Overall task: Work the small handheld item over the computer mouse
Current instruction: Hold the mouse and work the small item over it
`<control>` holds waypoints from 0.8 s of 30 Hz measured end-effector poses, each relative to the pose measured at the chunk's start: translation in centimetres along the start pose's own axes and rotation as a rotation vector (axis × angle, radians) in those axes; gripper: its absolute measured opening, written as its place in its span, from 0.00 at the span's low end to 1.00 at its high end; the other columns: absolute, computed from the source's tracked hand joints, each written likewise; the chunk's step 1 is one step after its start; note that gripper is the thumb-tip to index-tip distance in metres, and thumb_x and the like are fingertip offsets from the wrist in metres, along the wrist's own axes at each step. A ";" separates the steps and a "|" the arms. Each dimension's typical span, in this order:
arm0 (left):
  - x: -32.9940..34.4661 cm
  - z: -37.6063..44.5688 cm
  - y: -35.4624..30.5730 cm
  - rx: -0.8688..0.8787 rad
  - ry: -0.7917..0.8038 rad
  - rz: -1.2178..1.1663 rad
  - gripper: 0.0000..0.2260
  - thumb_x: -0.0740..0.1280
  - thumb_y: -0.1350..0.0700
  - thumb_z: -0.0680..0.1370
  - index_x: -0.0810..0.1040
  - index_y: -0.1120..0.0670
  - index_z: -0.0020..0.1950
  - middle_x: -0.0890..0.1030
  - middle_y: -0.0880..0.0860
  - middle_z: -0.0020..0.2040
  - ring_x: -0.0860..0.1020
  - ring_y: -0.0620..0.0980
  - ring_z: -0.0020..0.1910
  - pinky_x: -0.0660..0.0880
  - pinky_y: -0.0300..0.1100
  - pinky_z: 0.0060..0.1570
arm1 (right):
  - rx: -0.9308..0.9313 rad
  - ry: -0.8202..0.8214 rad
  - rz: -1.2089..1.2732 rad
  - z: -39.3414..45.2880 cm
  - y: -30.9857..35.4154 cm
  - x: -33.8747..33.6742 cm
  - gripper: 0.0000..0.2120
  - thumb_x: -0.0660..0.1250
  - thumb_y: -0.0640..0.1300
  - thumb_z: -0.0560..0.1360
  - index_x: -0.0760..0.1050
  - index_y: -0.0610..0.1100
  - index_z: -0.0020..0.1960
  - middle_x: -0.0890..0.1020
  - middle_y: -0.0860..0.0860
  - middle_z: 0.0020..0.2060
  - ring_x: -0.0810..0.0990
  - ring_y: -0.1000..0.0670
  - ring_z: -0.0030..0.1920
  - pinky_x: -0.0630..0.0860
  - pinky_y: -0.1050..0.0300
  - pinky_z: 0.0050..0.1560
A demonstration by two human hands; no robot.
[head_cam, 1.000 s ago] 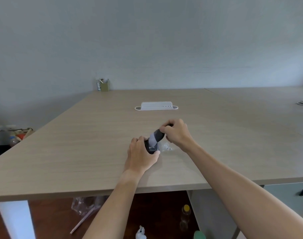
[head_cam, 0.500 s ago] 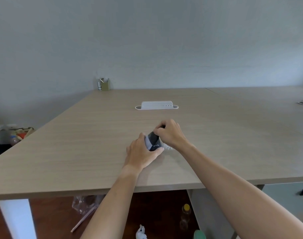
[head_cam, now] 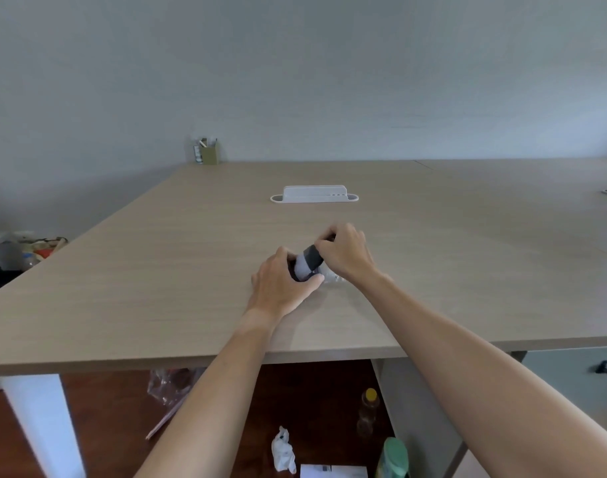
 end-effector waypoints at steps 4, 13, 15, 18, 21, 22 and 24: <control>0.0 0.0 0.1 -0.004 -0.003 -0.013 0.23 0.74 0.38 0.63 0.71 0.48 0.50 0.80 0.42 0.41 0.79 0.48 0.46 0.72 0.45 0.49 | -0.042 -0.168 -0.002 0.4 0.8 -0.9 0.10 0.58 0.35 0.67 0.78 0.34 0.39 0.84 0.42 0.37 0.80 0.40 0.42 0.79 0.45 0.40; 0.1 0.3 0.3 -0.027 0.011 -0.042 0.40 0.75 0.36 0.61 0.64 0.47 0.68 0.78 0.44 0.60 0.76 0.50 0.61 0.64 0.44 0.54 | -0.117 0.009 -0.099 0.7 0.8 0.5 0.09 0.62 0.33 0.69 0.81 0.34 0.39 0.85 0.42 0.37 0.81 0.42 0.43 0.76 0.54 0.36; 0.0 0.3 0.3 -0.034 0.002 -0.044 0.40 0.75 0.36 0.61 0.64 0.46 0.68 0.78 0.44 0.60 0.75 0.51 0.61 0.64 0.44 0.55 | -0.100 -0.113 -0.114 1.0 0.4 -0.8 0.08 0.61 0.36 0.69 0.79 0.37 0.40 0.84 0.45 0.38 0.80 0.43 0.43 0.77 0.51 0.39; 0.0 0.3 0.3 -0.039 -0.001 -0.036 0.39 0.75 0.37 0.62 0.65 0.46 0.68 0.78 0.44 0.61 0.74 0.51 0.61 0.64 0.44 0.55 | -0.092 -0.178 -0.076 1.2 0.6 -1.5 0.08 0.61 0.36 0.70 0.79 0.38 0.41 0.83 0.48 0.38 0.79 0.46 0.42 0.74 0.55 0.37; 0.1 0.3 0.3 -0.032 0.002 -0.037 0.38 0.74 0.38 0.61 0.65 0.46 0.67 0.78 0.43 0.60 0.75 0.51 0.61 0.68 0.46 0.59 | -0.098 -0.056 0.004 0.8 1.2 -0.8 0.09 0.63 0.34 0.70 0.82 0.38 0.39 0.83 0.50 0.35 0.80 0.47 0.42 0.71 0.62 0.34; 0.1 0.3 0.3 -0.030 0.008 -0.035 0.38 0.73 0.38 0.61 0.64 0.46 0.67 0.78 0.43 0.59 0.75 0.51 0.61 0.68 0.47 0.60 | -0.102 0.009 0.008 0.7 1.2 -0.4 0.09 0.64 0.35 0.70 0.83 0.38 0.39 0.85 0.49 0.36 0.81 0.47 0.43 0.72 0.62 0.34; 0.2 0.3 0.3 -0.031 0.014 -0.031 0.38 0.71 0.38 0.61 0.64 0.46 0.67 0.79 0.43 0.58 0.75 0.51 0.61 0.69 0.49 0.61 | -0.094 0.056 -0.034 0.8 0.5 0.0 0.10 0.63 0.34 0.70 0.83 0.37 0.38 0.86 0.45 0.37 0.82 0.44 0.44 0.76 0.56 0.37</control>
Point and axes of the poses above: each hand's wrist, its own z-axis towards the middle knuckle, its own x-axis out of the palm, y = z × x, the point moved 7 cm from there along z, towards the middle knuckle
